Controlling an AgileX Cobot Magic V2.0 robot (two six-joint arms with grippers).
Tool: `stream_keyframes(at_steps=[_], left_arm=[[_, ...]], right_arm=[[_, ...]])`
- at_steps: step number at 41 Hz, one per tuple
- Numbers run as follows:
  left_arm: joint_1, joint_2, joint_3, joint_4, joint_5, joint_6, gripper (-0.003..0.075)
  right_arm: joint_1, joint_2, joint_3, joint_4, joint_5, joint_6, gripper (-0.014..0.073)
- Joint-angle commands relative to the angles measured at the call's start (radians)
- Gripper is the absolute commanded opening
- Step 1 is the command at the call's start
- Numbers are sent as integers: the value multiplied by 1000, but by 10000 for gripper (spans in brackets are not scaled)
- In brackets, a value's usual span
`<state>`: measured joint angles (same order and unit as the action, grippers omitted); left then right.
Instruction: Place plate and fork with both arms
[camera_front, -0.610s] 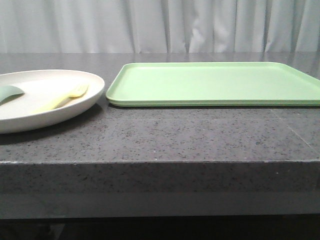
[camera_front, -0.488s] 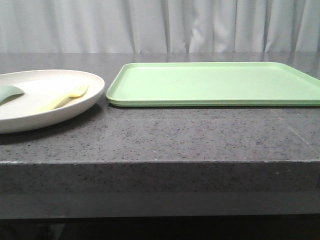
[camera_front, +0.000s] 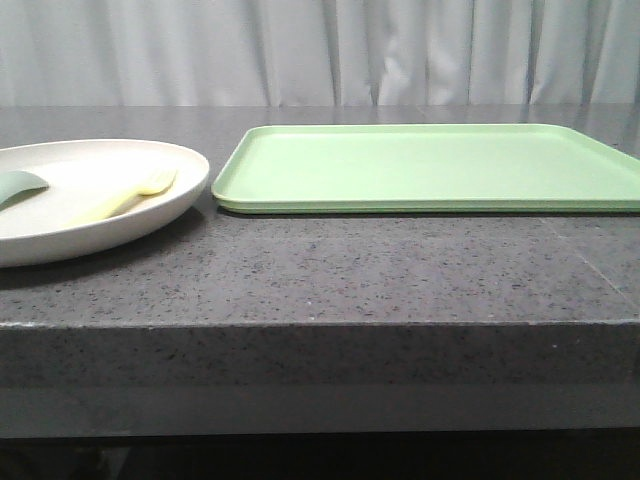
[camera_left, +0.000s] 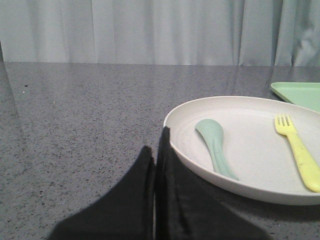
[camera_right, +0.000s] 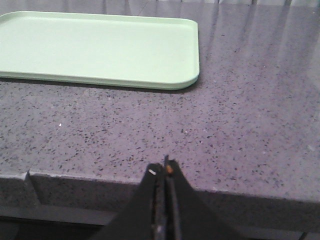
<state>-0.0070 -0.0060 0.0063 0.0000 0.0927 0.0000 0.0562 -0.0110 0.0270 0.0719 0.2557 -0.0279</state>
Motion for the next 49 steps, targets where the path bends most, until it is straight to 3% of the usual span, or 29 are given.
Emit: stream_keyframes(at_steps=[1, 38, 49], left_arm=[[0, -21, 3, -7, -75, 0, -18], [0, -21, 3, -7, -93, 0, -18], [0, -21, 1, -14, -213, -6, -18]], right_arm=[[-3, -18, -3, -6, -86, -6, -67], [-3, -18, -3, -6, -88, -6, -67], [-3, -18, -4, -5, -131, -4, -67]])
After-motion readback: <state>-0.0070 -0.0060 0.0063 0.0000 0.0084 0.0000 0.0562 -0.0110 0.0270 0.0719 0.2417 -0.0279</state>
